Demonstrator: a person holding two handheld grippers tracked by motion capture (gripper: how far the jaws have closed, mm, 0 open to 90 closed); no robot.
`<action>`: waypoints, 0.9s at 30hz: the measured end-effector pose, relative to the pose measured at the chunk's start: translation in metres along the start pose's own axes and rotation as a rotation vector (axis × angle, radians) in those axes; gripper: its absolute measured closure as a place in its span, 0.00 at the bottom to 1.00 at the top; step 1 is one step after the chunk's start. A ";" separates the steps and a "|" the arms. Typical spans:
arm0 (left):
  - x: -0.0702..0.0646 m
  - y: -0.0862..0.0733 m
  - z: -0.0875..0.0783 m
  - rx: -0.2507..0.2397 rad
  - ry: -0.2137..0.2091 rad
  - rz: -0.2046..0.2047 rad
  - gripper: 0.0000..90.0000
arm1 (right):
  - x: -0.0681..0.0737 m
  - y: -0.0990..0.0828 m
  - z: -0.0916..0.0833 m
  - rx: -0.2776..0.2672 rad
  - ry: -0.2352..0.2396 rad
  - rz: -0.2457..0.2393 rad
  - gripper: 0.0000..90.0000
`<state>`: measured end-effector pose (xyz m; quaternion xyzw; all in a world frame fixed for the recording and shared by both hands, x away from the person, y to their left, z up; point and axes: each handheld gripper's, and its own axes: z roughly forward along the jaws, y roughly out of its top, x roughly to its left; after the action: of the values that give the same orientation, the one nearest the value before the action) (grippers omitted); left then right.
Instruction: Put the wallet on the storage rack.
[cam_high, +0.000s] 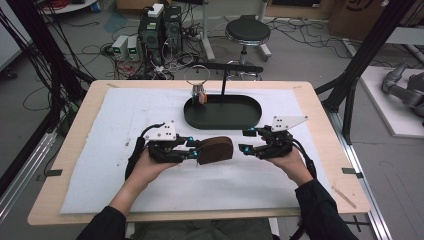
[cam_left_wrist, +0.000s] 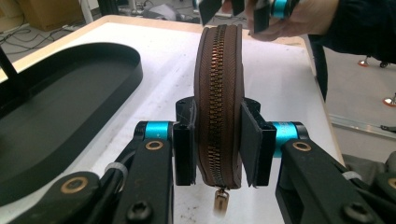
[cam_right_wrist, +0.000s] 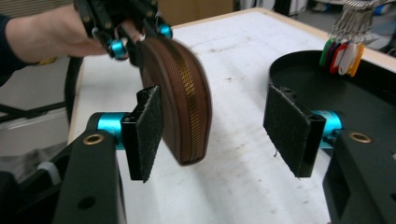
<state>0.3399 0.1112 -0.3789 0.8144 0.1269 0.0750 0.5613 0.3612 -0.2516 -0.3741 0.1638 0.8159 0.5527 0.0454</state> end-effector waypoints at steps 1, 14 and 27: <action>-0.001 0.002 -0.001 0.005 0.000 0.003 0.77 | 0.000 0.000 0.000 0.000 0.000 0.000 0.42; -0.009 0.015 0.003 0.047 -0.032 0.046 0.77 | 0.012 0.002 0.020 0.045 0.082 -0.027 0.46; -0.010 0.015 0.004 0.062 -0.051 0.063 0.76 | 0.015 0.001 0.026 0.073 0.141 -0.051 0.69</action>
<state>0.3331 0.0994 -0.3658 0.8365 0.0891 0.0678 0.5364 0.3545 -0.2232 -0.3818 0.1050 0.8407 0.5312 -0.0042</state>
